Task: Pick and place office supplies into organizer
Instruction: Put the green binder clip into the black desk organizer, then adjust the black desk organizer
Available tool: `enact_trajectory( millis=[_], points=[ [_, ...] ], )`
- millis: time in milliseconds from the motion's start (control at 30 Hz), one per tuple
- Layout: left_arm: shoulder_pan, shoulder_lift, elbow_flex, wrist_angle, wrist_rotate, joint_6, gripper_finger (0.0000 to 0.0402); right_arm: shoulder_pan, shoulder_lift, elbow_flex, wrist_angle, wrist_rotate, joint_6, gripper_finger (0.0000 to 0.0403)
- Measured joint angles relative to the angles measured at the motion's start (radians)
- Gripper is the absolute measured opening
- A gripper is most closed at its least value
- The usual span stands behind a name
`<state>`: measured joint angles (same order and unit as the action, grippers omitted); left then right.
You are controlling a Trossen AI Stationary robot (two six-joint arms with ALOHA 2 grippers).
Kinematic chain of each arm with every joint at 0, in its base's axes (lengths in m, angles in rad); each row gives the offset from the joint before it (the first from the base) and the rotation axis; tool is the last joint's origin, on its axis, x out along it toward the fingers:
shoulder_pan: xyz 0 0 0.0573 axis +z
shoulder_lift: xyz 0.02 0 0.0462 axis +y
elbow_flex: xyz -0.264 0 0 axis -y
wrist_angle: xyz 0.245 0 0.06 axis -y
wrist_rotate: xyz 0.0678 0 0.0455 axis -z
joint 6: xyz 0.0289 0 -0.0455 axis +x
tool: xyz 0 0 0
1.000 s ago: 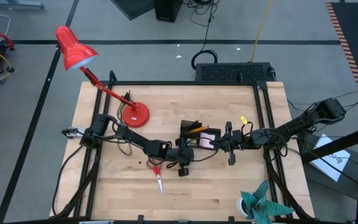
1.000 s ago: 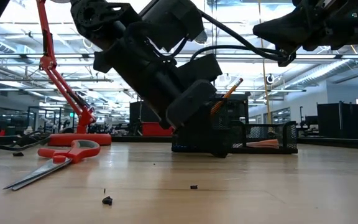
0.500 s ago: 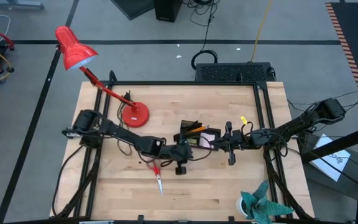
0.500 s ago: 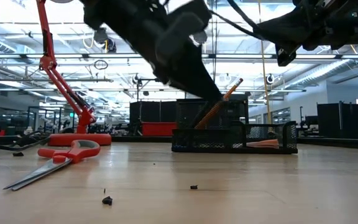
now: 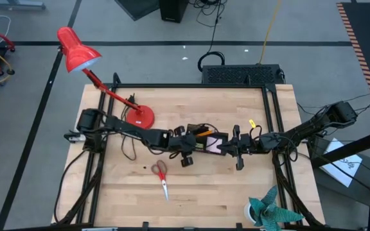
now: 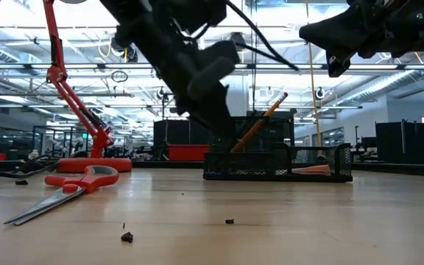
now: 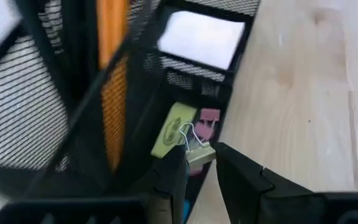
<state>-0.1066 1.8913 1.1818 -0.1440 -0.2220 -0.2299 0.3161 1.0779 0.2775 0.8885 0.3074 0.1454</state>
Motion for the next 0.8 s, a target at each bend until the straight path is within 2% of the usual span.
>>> enact_trajectory(
  millis=[200, 700, 800],
  points=[
    [0.001, 0.048, 0.001, 0.003, -0.006, 0.013, 0.0092, 0.0, 0.0, 0.0, -0.003, -0.001, 0.0, 0.0004],
    [0.005, 0.049, 0.001, 0.031, -0.045, 0.034, 0.0093, 0.0, 0.0, 0.001, -0.002, -0.003, 0.0, 0.0004],
    [-0.01, 0.043, 0.001, 0.047, -0.078, 0.058, 0.0093, 0.0, 0.0, 0.001, -0.002, -0.003, 0.0, 0.0004]
  ],
)
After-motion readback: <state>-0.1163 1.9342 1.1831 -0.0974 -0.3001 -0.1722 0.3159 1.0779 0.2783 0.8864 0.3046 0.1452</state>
